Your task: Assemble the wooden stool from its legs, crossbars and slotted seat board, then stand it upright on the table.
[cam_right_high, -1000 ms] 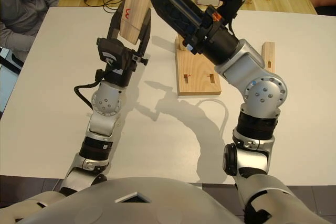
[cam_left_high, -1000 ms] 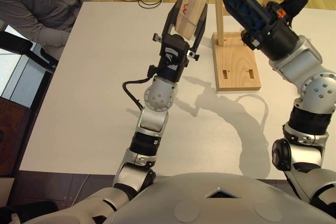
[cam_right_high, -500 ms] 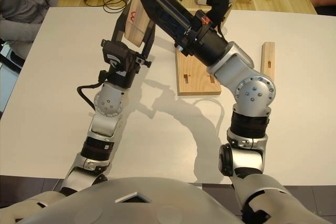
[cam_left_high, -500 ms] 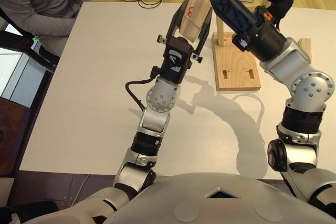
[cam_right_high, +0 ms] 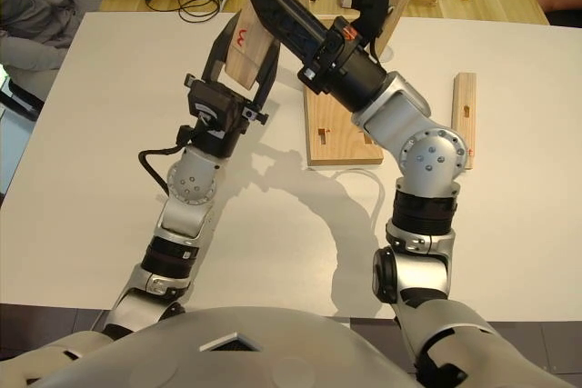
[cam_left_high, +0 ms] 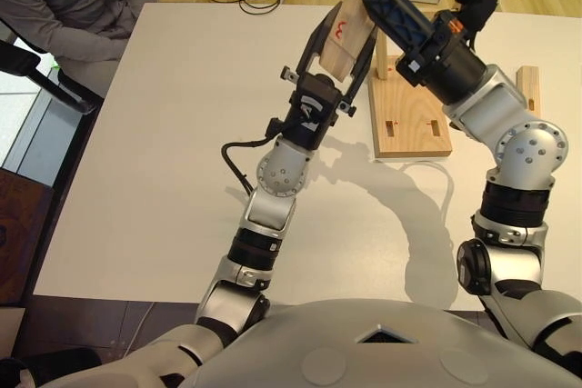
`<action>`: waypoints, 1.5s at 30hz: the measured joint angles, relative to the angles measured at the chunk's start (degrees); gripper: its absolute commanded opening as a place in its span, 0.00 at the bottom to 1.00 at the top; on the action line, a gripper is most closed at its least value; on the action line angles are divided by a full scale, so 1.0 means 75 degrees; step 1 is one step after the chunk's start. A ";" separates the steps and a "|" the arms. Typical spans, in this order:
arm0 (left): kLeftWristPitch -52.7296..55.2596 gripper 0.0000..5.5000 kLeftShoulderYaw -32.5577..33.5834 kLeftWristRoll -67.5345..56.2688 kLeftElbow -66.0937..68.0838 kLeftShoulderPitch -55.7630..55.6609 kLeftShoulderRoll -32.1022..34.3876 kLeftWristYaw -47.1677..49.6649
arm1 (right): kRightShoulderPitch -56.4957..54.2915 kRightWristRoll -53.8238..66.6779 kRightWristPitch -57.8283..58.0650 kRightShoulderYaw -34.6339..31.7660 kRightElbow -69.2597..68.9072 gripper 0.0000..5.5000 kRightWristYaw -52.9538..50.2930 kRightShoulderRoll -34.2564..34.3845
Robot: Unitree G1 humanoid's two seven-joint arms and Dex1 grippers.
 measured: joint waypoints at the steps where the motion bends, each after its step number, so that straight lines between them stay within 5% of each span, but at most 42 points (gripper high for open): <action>1: -0.0020 0.37 0.0001 -0.0001 0.0001 0.0000 0.0006 -0.0003 | 0.0000 0.0012 0.0000 -0.0007 -0.0002 0.36 0.0002 0.0007; 6: -0.0200 0.37 0.0009 -0.0005 0.0000 -0.0001 0.0040 -0.0060 | 0.0001 0.0006 -0.0006 -0.0053 0.0007 0.20 -0.0002 0.0012; 22: -0.0230 0.37 0.0023 -0.0034 -0.0006 -0.0062 0.0033 -0.0132 | 0.0020 0.0004 -0.0052 -0.0121 -0.0019 0.20 0.0145 0.0086; 29: -0.0200 0.63 0.0000 -0.0017 0.0001 -0.0058 0.0037 -0.0164 | 0.0025 0.0006 -0.0177 -0.0163 -0.0094 0.19 0.0203 0.0178; 32: -0.0151 0.66 -0.0015 -0.0179 0.0002 -0.0056 0.0099 -0.0405 | 0.0025 0.0007 -0.0252 -0.0172 -0.0108 0.19 0.0204 0.0233; 39: 0.0721 0.66 0.0061 -0.1440 -0.0177 0.0733 0.2130 -0.2903 | 0.0022 -0.0287 -0.0593 -0.0375 -0.0142 0.19 0.0413 -0.0046; 45: 0.2657 0.66 0.2129 -0.3783 0.0543 0.0404 0.4458 -0.5105 | 0.0072 -0.0599 -0.0633 -0.0740 -0.0534 0.19 0.1157 -0.1291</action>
